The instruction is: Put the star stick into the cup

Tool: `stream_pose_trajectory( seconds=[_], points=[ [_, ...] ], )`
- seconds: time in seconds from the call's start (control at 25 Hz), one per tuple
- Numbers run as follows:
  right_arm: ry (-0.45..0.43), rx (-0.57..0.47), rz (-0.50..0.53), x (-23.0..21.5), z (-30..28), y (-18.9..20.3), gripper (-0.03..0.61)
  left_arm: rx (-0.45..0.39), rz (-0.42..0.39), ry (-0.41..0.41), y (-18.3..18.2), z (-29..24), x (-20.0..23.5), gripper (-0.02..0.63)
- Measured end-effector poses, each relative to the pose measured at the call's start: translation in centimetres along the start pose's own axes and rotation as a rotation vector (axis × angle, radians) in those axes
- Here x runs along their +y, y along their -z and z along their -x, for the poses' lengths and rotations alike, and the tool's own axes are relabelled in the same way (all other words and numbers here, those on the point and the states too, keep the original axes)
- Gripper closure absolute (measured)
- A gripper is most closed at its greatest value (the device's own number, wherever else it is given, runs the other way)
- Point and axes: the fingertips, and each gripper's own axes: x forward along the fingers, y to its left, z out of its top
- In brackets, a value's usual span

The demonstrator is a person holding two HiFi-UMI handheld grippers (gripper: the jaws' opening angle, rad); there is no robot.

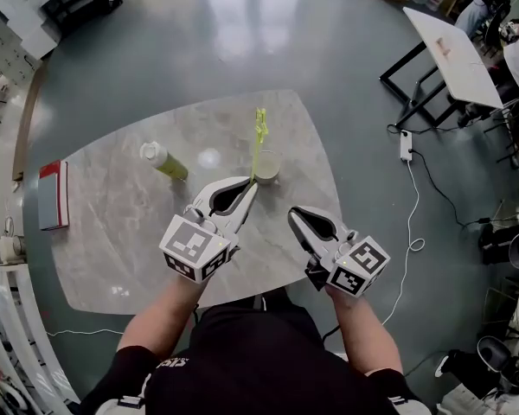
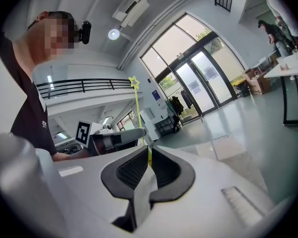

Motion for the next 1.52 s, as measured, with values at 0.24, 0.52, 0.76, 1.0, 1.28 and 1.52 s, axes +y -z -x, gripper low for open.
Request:
stream_pose_trajectory(
  seconds=[0.24, 0.52, 0.76, 1.0, 1.28, 1.52],
  points=[
    [0.017, -0.007, -0.06, -4.0, -1.5, 1.7, 0.543, 0.001, 0.026, -0.002, 1.9, -3.6, 2.3, 0.607],
    [0.018, 0.025, -0.103, -6.3, -3.6, 3.2, 0.543, 0.034, 0.057, 0.015, 4.8, -7.2, 3.9, 0.607],
    [0.011, 0.046, -0.13, -7.3, -5.5, 3.6, 0.543, 0.038, 0.096, 0.021, 7.0, -9.7, 5.4, 0.607],
    [0.018, 0.06, -0.149, -7.7, -5.9, 4.3, 0.545, 0.052, 0.094, 0.06, 9.4, -11.4, 6.1, 0.607],
    [0.046, 0.076, -0.184, -8.2, -4.6, 5.2, 0.546, 0.096, 0.135, 0.046, 12.1, -12.2, 7.1, 0.607],
    [0.053, 0.067, -0.194, -7.9, -3.9, 5.0, 0.548, 0.127, 0.13, 0.043, 13.5, -12.2, 6.9, 0.607]
  ],
)
